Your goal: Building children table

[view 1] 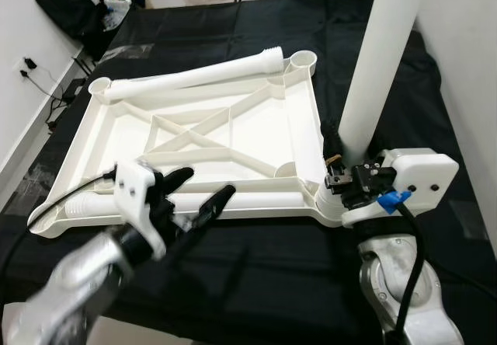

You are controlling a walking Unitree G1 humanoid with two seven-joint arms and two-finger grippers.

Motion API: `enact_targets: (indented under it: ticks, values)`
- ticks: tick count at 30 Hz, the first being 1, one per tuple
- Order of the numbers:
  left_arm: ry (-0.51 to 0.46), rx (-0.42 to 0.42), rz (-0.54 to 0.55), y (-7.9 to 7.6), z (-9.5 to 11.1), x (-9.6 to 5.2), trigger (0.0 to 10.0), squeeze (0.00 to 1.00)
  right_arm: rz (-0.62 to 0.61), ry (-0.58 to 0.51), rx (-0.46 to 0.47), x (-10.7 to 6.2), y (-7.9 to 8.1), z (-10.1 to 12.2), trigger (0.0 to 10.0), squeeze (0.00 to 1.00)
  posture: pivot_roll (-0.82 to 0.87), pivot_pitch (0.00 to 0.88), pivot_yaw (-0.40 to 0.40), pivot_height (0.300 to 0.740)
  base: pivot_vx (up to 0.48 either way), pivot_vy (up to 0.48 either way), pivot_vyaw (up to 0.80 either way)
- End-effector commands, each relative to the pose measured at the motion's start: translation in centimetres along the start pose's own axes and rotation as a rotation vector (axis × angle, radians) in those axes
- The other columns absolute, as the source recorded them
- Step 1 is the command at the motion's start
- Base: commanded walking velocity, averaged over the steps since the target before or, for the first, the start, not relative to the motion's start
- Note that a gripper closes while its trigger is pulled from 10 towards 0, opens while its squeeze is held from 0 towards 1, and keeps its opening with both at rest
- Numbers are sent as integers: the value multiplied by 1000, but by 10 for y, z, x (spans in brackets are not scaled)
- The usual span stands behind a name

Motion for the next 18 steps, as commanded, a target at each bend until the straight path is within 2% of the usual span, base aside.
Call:
enact_targets:
  ticks: [1,2,4,7,10,12,16,18]
  values:
    - [14,-29,-36,-5,0,-1,10000,0,-91,308,-88,-5,-22,-58,0,0,1,245,141,740,0,0,0]
    - [17,-36,-61,-10,-1,0,10000,0,-92,270,-90,2,-29,-51,0,0,-6,237,139,740,0,0,0]
    - [19,-40,-61,-12,-3,-1,10000,0,-98,251,-94,7,-33,-46,0,0,-6,237,139,740,0,0,0]
    - [30,-50,-54,-12,-8,-1,10000,0,-118,203,-109,17,-46,-35,0,0,-17,226,134,740,0,0,0]
    - [34,-54,-51,-12,-10,-1,10000,0,-127,186,-116,20,-50,-31,0,0,-19,225,133,740,0,0,0]
    - [35,-64,-42,-11,-12,0,10000,0,-140,135,-119,29,-57,-19,0,0,-25,213,127,740,0,0,0]
    - [34,-74,-39,-9,-12,4,10000,0,-136,98,-95,34,-57,-13,0,0,-24,209,125,740,0,0,0]
    - [37,-75,-42,-9,-10,5,10000,0,-123,71,-27,41,-53,-9,0,0,-19,201,127,740,0,0,0]
Point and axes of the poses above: a point about 5 cm out from each wrist's last joint towards the gripper, its own x axis pointing out of the wrist towards the gripper, its own z axis along the axis of the wrist's last joint, y = z × x, the point moved 2 cm from there along x, pointing out of the wrist towards the gripper, and after that the axes turned 2 degrees about x, right-handed, at the moved point
